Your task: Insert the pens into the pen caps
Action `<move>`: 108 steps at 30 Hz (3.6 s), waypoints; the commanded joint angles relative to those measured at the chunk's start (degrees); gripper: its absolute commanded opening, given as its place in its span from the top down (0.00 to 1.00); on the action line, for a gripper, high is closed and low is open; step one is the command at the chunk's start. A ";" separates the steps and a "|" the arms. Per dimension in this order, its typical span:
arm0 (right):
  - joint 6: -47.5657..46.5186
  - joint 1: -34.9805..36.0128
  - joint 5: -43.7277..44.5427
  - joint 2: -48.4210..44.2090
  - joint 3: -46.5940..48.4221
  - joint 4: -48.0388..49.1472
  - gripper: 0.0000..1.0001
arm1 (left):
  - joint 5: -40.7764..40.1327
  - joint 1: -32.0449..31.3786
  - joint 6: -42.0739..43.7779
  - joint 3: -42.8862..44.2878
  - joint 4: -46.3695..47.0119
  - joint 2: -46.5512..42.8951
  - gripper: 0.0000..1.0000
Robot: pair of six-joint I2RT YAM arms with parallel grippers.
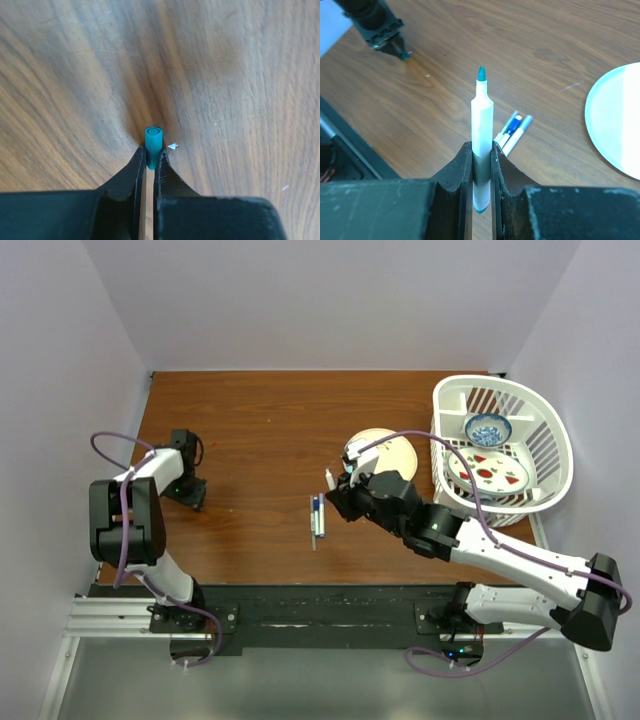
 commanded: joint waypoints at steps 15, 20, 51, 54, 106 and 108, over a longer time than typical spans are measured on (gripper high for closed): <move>4.03 0.08 -26.12 -14.71 -16.49 15.98 1.00 | 48.51 -23.61 27.70 -16.80 54.05 -28.44 1.00; 5.88 0.08 -27.35 -18.51 -23.17 24.67 1.00 | 53.35 -32.22 24.54 -21.89 69.87 -34.25 1.00; 8.17 0.08 -25.15 -5.15 -21.43 41.03 1.00 | 53.54 -35.32 10.82 -35.70 98.98 -44.37 1.00; 8.34 0.08 -25.24 -4.63 -20.73 41.47 1.00 | 53.10 -35.32 11.08 -35.96 98.89 -44.02 1.00; 5.35 0.08 -27.08 -2.51 -15.98 38.57 1.00 | 50.10 -39.71 28.04 -26.92 72.44 -52.01 0.28; 5.62 0.08 -28.66 -3.13 -16.16 38.40 1.00 | 50.72 -39.71 28.40 -25.86 71.74 -51.40 0.29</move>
